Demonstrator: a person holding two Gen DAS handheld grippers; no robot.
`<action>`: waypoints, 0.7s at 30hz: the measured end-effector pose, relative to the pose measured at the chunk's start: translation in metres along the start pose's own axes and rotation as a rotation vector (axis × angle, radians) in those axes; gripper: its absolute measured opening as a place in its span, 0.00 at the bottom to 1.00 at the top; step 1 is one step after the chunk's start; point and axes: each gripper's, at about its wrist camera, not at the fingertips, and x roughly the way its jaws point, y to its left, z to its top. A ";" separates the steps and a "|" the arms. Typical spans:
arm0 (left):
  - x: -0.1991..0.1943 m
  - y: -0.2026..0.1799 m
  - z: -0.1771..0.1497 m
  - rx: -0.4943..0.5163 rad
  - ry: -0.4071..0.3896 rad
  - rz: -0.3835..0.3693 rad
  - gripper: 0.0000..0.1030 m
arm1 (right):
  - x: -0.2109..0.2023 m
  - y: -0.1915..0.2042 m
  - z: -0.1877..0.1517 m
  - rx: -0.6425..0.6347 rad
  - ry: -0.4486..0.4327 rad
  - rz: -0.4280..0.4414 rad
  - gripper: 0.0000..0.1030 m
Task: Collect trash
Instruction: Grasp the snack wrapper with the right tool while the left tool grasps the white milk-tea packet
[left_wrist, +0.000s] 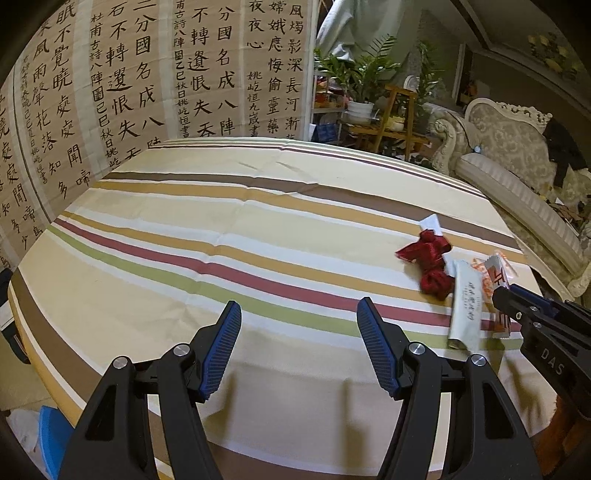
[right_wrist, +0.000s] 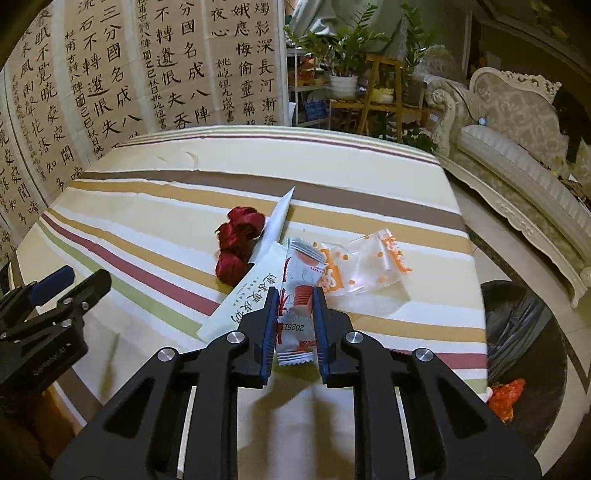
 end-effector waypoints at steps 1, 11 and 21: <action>0.000 -0.002 0.001 0.002 0.000 -0.004 0.62 | -0.003 -0.001 -0.001 0.001 -0.005 -0.001 0.18; -0.005 -0.042 0.000 0.061 0.001 -0.073 0.62 | -0.018 -0.026 -0.009 0.037 -0.028 -0.037 0.18; 0.006 -0.088 0.001 0.143 0.024 -0.119 0.62 | -0.024 -0.067 -0.022 0.100 -0.033 -0.059 0.18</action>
